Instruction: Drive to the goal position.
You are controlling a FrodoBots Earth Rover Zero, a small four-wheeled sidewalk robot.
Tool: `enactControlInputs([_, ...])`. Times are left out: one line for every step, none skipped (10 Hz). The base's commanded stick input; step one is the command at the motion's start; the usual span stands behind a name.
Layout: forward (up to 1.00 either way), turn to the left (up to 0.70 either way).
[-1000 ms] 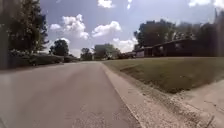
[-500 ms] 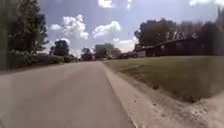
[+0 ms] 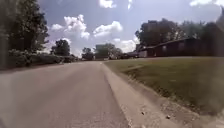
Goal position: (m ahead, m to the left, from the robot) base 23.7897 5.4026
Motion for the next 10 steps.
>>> enactControlInputs([0.7,0.0])
enactControlInputs([0.7,0.0])
enactControlInputs([0.7,0.0])
enactControlInputs([0.7,0.0])
enactControlInputs([0.7,0.0])
enactControlInputs([0.7,0.0])
enactControlInputs([0.7,0.0])
enactControlInputs([0.7,0.0])
enactControlInputs([0.7,0.0])
enactControlInputs([0.7,0.0])
